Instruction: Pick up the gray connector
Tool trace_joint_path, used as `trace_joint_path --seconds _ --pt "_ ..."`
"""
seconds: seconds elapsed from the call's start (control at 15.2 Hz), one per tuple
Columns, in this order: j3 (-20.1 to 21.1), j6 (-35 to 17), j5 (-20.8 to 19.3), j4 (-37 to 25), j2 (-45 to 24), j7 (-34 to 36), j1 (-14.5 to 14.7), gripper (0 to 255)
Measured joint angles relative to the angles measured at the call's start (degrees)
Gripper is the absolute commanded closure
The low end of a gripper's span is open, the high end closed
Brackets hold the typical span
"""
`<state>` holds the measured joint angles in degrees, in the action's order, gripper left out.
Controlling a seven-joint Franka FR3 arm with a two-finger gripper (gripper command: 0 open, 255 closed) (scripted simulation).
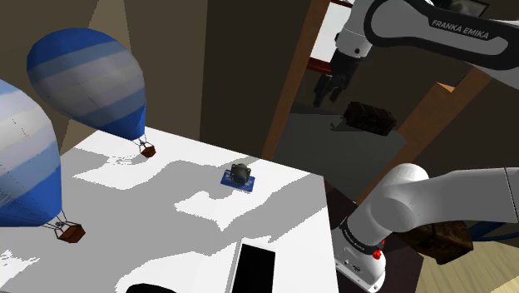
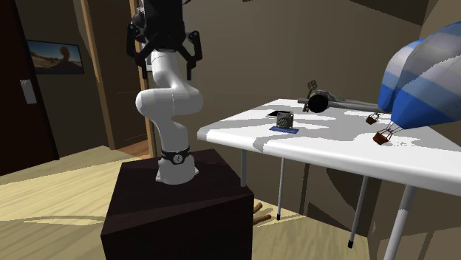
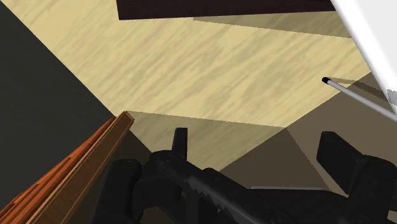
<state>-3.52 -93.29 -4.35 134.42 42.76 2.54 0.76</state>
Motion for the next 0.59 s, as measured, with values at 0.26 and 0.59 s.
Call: trace_joint_path --seconds 0.26,0.59 --pt "2.2 -0.79 1.66 0.76 -0.32 2.06 1.23 0" --pt "7.32 -3.07 5.52 2.22 -1.66 6.82 4.14 0"
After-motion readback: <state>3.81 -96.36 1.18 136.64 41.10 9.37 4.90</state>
